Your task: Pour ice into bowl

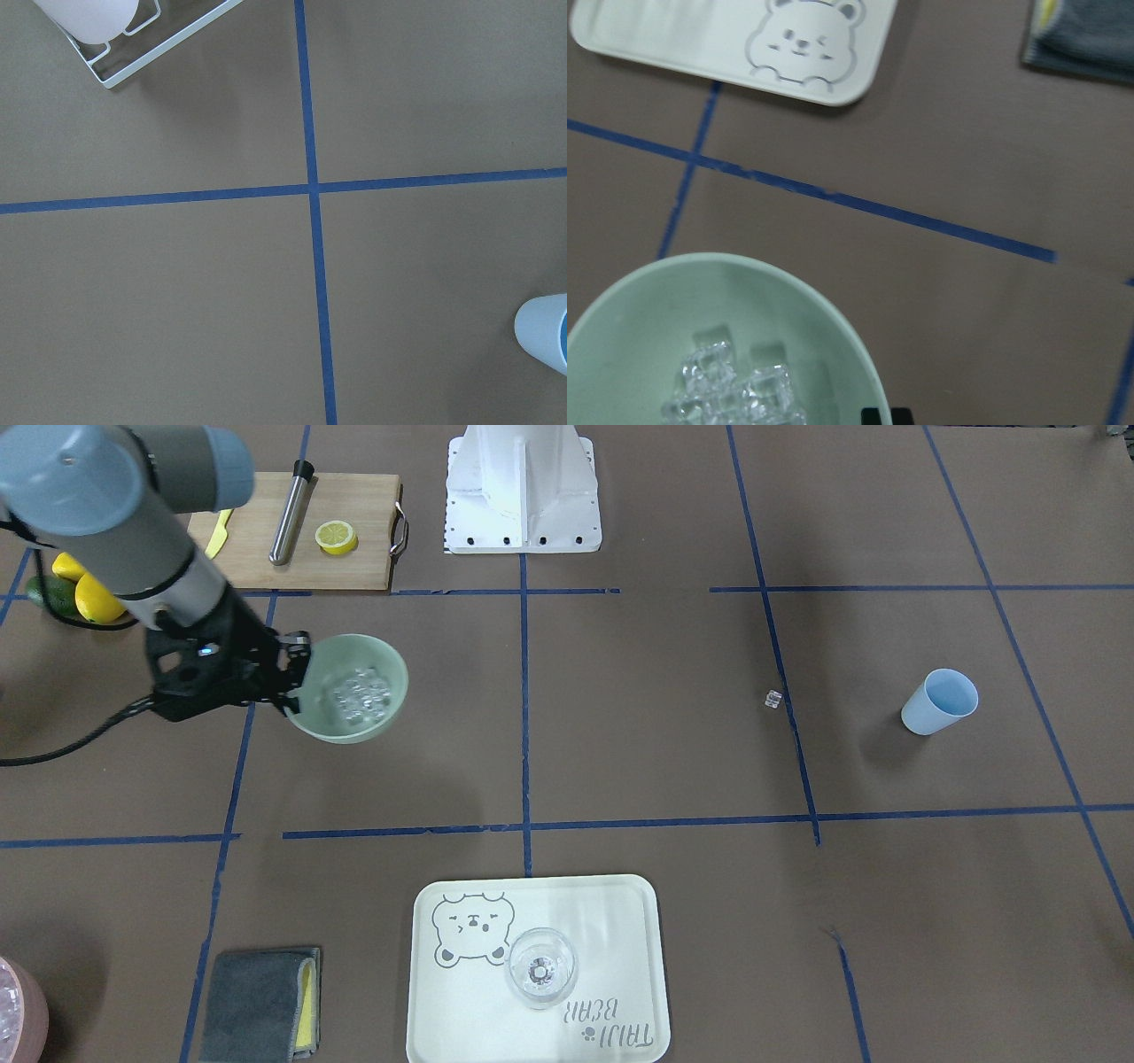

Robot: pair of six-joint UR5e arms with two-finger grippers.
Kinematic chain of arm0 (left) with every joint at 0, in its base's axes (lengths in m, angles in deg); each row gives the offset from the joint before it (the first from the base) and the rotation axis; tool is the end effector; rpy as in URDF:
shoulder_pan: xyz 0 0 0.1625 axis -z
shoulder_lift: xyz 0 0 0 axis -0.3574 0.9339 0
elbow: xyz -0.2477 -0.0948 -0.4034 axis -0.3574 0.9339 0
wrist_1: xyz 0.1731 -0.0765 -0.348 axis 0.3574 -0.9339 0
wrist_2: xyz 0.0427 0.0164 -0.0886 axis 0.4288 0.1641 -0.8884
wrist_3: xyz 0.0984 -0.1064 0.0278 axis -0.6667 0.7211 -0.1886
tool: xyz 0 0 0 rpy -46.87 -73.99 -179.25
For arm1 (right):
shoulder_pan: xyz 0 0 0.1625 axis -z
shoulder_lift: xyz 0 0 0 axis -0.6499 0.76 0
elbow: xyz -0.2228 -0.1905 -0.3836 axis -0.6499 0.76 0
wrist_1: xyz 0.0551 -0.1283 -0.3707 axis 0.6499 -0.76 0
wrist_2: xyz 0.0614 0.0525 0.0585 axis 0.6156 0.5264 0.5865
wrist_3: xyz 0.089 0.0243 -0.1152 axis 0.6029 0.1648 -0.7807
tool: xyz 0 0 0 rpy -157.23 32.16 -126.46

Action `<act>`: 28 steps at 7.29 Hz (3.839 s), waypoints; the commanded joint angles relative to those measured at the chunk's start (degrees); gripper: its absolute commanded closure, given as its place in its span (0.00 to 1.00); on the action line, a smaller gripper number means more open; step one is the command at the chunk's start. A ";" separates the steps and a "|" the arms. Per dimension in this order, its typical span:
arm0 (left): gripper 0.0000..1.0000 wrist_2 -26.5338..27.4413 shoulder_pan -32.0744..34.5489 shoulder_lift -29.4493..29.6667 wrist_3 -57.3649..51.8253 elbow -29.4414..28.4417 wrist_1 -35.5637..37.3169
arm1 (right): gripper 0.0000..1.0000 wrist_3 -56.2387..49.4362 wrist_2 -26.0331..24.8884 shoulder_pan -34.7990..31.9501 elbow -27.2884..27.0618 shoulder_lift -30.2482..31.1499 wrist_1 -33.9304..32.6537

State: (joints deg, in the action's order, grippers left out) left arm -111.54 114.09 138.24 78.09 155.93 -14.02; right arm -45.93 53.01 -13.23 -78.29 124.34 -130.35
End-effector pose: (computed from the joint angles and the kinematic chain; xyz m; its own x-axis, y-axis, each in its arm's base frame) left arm -0.0505 -0.4169 0.7023 0.7020 0.0710 -0.7086 0.0722 0.9828 0.1699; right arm -0.3188 -0.5084 0.4204 0.5915 -0.3218 0.7393 0.1623 0.9456 0.2818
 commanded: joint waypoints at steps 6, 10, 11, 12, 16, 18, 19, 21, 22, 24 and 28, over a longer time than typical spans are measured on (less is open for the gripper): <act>0.00 0.00 -0.07 0.00 0.00 -0.07 -1.17 | 1.00 -12.90 5.32 -7.14 17.29 24.79 37.07; 0.00 0.00 -0.16 0.00 0.00 -0.07 -1.17 | 0.00 -13.07 6.39 -9.58 20.09 23.39 40.42; 0.00 0.00 -0.16 0.00 0.00 -0.07 -1.17 | 0.00 -13.16 7.52 -12.82 19.90 22.34 38.15; 0.00 0.00 -0.16 0.00 0.00 -0.07 -1.17 | 0.00 -13.86 8.75 -15.73 19.03 21.28 34.21; 0.00 0.00 -0.50 0.00 0.09 -0.25 -1.08 | 0.00 -27.67 7.71 -29.08 18.06 18.02 15.77; 0.00 0.00 -0.51 0.00 0.00 -0.42 -1.17 | 0.00 -33.53 7.62 -36.02 15.61 18.72 0.94; 0.00 0.00 -0.60 0.00 0.00 -0.51 -1.08 | 0.00 -36.86 7.36 -36.58 14.55 20.81 -5.49; 0.00 0.00 -0.60 -0.17 0.00 -0.42 -1.17 | 0.00 -36.19 4.14 -37.55 11.40 24.08 -5.90; 0.00 -0.09 -0.60 -0.17 -0.09 -0.34 -1.17 | 0.00 -35.84 4.20 -37.55 11.55 24.34 -5.99; 0.00 -0.44 -0.60 -0.17 0.00 -0.33 -0.91 | 0.00 -36.45 3.50 -37.46 10.94 23.66 -5.20; 0.00 -0.35 -0.60 -0.35 0.00 -0.42 -1.08 | 0.00 -36.28 3.32 -37.29 10.94 22.32 -5.29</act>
State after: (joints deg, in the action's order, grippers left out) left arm -111.89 113.49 137.92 78.09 155.55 -15.06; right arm -82.26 56.31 -50.58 -67.34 146.74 -135.70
